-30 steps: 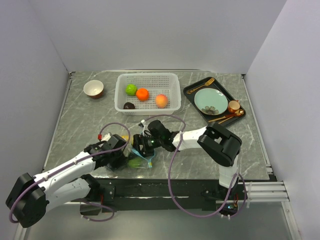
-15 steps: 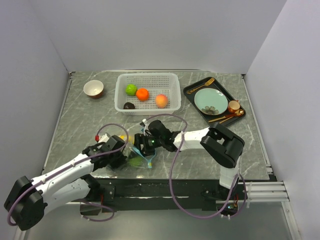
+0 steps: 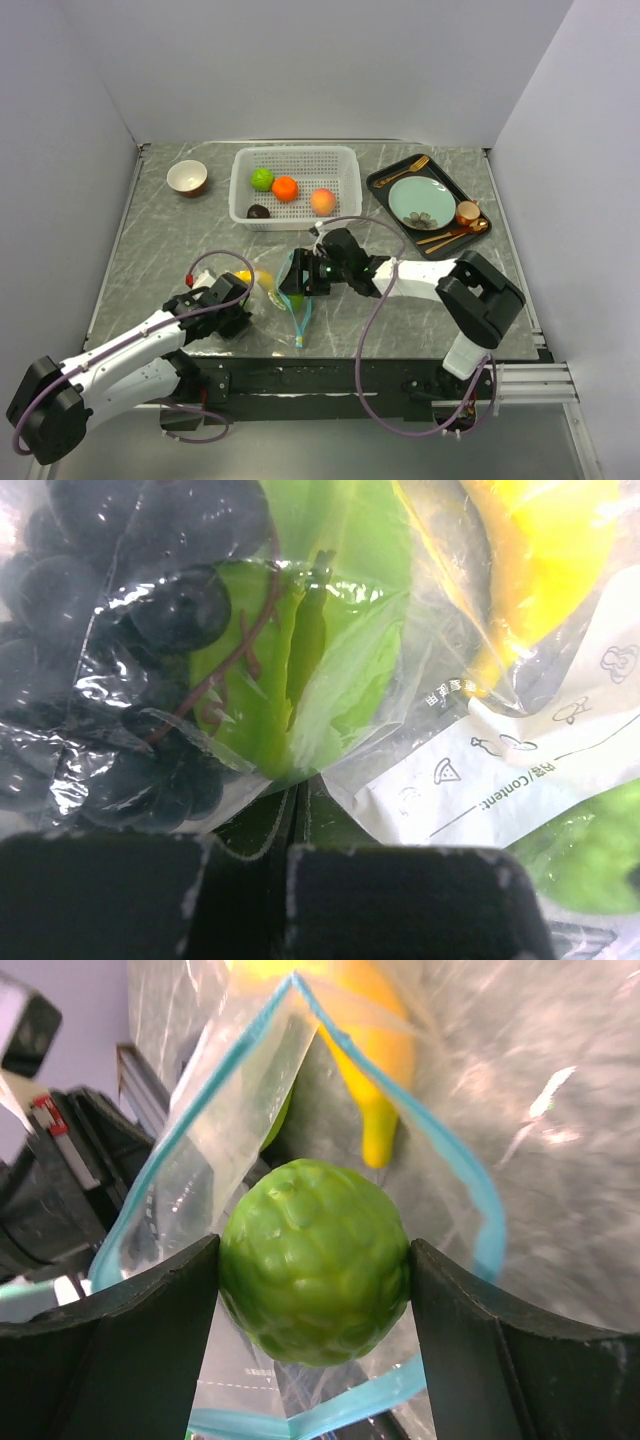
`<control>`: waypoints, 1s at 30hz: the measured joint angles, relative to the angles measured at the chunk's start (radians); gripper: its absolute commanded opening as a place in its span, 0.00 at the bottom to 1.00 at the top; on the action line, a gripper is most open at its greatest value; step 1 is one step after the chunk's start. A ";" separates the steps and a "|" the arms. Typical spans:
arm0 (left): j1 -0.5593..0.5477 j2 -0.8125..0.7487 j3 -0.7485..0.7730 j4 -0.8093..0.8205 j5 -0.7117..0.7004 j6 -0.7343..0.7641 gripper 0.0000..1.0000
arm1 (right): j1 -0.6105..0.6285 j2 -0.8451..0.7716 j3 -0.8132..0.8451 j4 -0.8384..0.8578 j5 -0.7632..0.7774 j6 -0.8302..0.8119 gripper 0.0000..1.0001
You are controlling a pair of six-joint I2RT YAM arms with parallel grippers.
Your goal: Open the zip-top bag and remove the fake food
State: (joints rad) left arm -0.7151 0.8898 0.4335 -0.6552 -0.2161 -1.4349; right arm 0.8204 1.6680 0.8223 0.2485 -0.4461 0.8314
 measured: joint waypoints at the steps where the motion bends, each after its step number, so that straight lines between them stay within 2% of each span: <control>1: 0.000 -0.002 0.000 0.000 -0.001 0.000 0.01 | -0.006 -0.010 -0.002 -0.007 0.011 -0.003 0.40; 11: 0.000 -0.031 -0.002 0.000 -0.010 0.000 0.01 | -0.094 -0.171 -0.012 -0.190 0.134 -0.074 0.40; 16: 0.000 -0.035 -0.002 0.000 -0.010 0.009 0.01 | -0.154 -0.219 0.041 -0.290 0.167 -0.108 0.40; 21: 0.000 -0.039 -0.001 0.000 -0.010 0.022 0.01 | -0.233 -0.161 0.236 -0.359 0.229 -0.140 0.40; 24: 0.000 -0.056 0.000 -0.001 -0.006 0.034 0.02 | -0.260 -0.079 0.409 -0.374 0.266 -0.163 0.43; 25: 0.000 -0.062 0.002 -0.002 -0.005 0.037 0.03 | -0.265 -0.051 0.461 -0.375 0.280 -0.171 0.52; 26: 0.000 -0.068 0.006 -0.003 -0.002 0.041 0.07 | -0.270 -0.020 0.510 -0.384 0.291 -0.177 0.56; 30: 0.000 -0.092 0.016 0.001 0.010 0.059 0.10 | -0.286 0.103 0.658 -0.399 0.314 -0.194 0.64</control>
State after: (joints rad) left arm -0.7151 0.7982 0.4496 -0.6544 -0.2066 -1.3758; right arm 0.5343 1.7714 1.4799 -0.1509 -0.1322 0.6376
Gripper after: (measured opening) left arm 0.079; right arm 0.774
